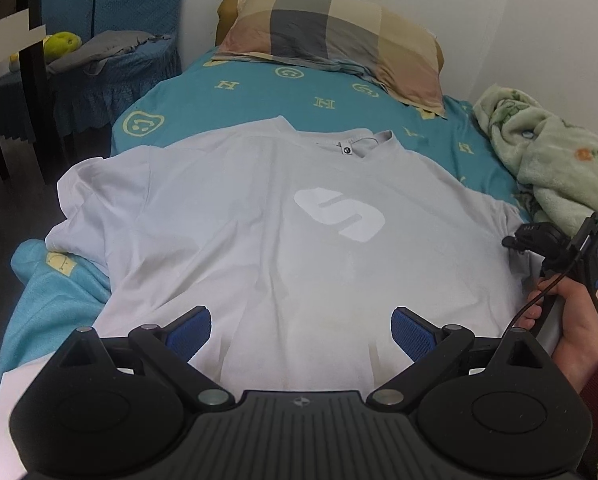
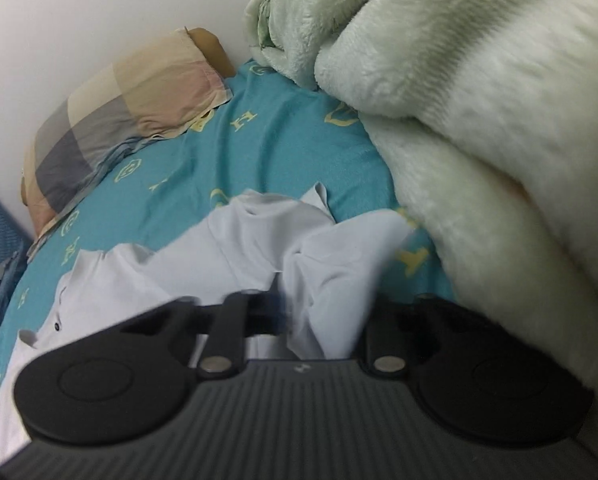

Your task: Fold clothes

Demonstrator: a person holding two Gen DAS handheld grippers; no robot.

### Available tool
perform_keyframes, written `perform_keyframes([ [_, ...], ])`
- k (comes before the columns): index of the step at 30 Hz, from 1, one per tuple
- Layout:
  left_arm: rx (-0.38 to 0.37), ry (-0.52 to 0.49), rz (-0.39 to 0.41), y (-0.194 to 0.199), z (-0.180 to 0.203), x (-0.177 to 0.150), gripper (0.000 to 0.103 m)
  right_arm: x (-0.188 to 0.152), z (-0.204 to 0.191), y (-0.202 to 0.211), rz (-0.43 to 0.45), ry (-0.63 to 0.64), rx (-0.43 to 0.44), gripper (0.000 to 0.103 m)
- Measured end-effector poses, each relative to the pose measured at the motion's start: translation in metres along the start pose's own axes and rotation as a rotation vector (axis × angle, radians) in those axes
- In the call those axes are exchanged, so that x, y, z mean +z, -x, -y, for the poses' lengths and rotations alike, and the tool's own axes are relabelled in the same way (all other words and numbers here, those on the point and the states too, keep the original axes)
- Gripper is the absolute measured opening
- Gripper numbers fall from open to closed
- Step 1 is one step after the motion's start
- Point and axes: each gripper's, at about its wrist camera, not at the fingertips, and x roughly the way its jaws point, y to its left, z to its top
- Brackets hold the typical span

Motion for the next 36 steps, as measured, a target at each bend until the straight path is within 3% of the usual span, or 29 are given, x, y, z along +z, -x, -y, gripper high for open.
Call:
perform_keyframes([
  [7, -0.009, 0.033, 0.05, 0.018, -0.008, 0.008, 0.098, 0.011, -0.037, 0.041, 0.101, 0.11, -0.024, 0.014],
  [11, -0.016, 0.081, 0.097, 0.035, -0.02, 0.014, 0.098, 0.004, -0.086, 0.081, 0.224, 0.282, -0.008, 0.013],
  [15, -0.014, 0.167, 0.144, 0.049, -0.045, 0.017, 0.099, -0.029, -0.145, 0.114, 0.31, 0.481, 0.065, 0.014],
  [20, -0.029, 0.28, 0.131, 0.048, -0.075, 0.019, 0.099, -0.109, -0.202, 0.113, 0.235, 0.723, 0.151, 0.014],
  [23, -0.014, 0.271, 0.138, 0.048, -0.079, 0.02, 0.099, -0.149, -0.216, 0.1, 0.141, 0.804, 0.172, 0.015],
  [27, 0.004, 0.249, 0.146, 0.043, -0.081, 0.02, 0.099, -0.159, -0.216, 0.08, 0.031, 0.797, 0.188, 0.017],
  [28, 0.001, 0.252, 0.144, 0.041, -0.081, 0.02, 0.099, -0.155, -0.215, 0.079, 0.013, 0.785, 0.203, 0.021],
  [30, -0.018, 0.264, 0.138, 0.037, -0.082, 0.021, 0.099, -0.148, -0.212, 0.081, -0.018, 0.773, 0.247, 0.042],
  [31, -0.027, 0.265, 0.14, 0.036, -0.082, 0.021, 0.099, -0.144, -0.208, 0.085, -0.027, 0.769, 0.277, 0.062],
  [32, -0.033, 0.264, 0.144, 0.035, -0.081, 0.021, 0.099, -0.14, -0.203, 0.091, -0.034, 0.761, 0.313, 0.074],
  [36, -0.036, 0.221, 0.158, 0.034, -0.072, 0.018, 0.099, -0.126, -0.181, 0.126, -0.073, 0.757, 0.406, 0.075],
])
